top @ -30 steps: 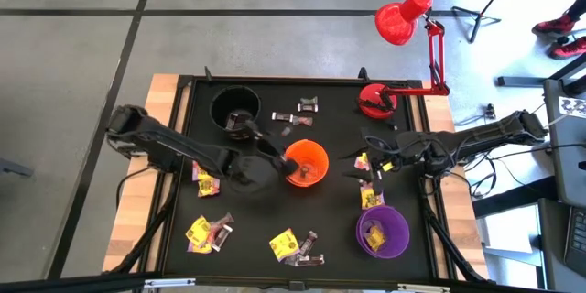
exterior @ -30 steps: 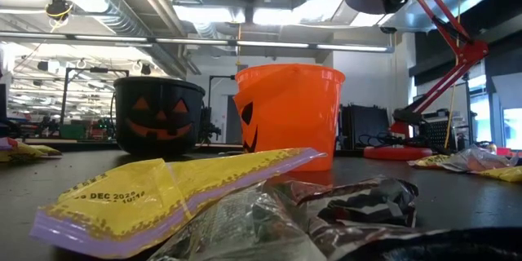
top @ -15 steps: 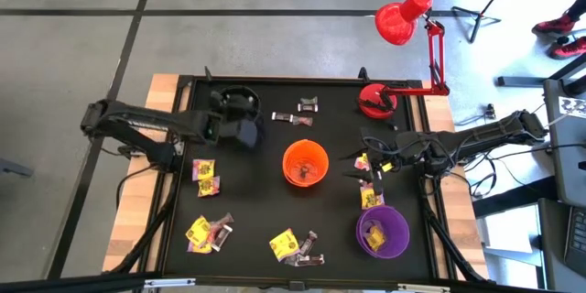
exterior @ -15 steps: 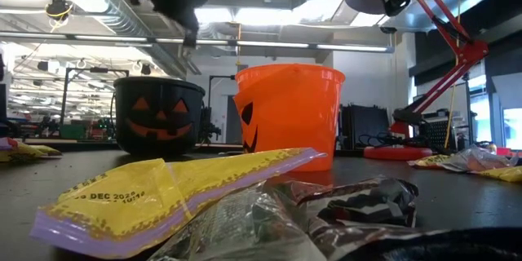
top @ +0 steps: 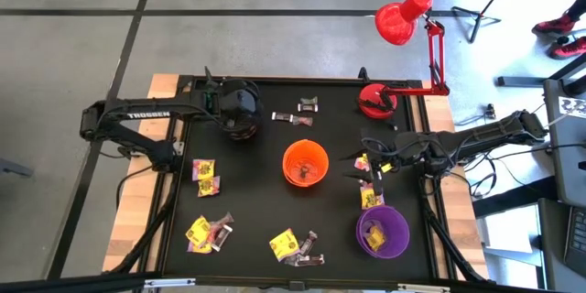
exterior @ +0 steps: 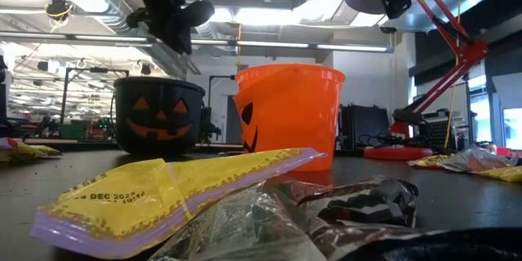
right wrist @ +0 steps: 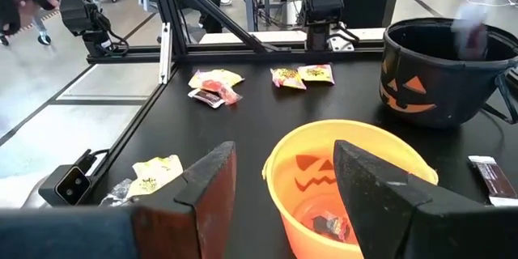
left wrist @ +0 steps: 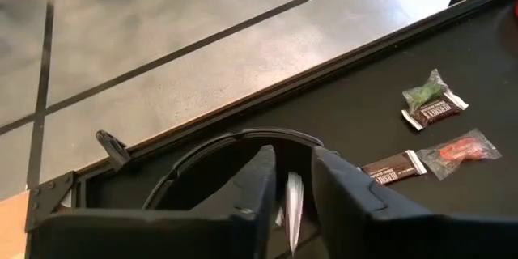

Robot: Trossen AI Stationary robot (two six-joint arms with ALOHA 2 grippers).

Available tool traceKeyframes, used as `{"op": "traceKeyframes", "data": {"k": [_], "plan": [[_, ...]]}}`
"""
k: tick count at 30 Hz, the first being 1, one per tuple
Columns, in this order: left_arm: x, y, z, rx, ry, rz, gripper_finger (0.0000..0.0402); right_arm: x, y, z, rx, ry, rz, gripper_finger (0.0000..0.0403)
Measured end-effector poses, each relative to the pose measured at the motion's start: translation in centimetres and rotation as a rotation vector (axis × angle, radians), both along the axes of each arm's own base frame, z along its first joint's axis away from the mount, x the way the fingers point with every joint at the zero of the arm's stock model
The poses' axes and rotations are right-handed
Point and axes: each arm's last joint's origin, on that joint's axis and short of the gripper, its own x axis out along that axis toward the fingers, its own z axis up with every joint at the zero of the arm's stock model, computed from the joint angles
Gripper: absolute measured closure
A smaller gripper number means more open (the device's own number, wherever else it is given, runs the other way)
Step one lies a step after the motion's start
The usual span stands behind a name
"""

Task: Sort candy
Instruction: Put the yellow candy into the purple bucket

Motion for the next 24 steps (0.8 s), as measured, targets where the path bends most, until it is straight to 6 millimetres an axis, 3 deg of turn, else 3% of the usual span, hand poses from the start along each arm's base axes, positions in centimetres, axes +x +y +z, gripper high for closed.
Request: {"op": "traceKeyframes", "data": {"k": [4,9,16,24], "plan": [[0.1,-0.2,0.0,-0.001,0.003,-0.011,0.0283,0.0,-0.1,-0.2,-0.01,0.02,-0.013,0.0198],[0.7,-1.5,0.4,-0.037,-0.058,-0.121,0.0278,-0.4,-0.5,-1.4,-0.056,0.141,-0.142,0.0198],[3.2,-6.5,2.9,0.112,-0.211,-0.453,0.0282,-2.4,-1.7,-4.3,-0.097,0.456,-0.474,0.0198],[4.2,-12.0,5.3,0.249,-0.38,-0.759,0.0282,-4.2,-2.2,-6.4,-0.019,0.644,-0.625,0.0198]]}}
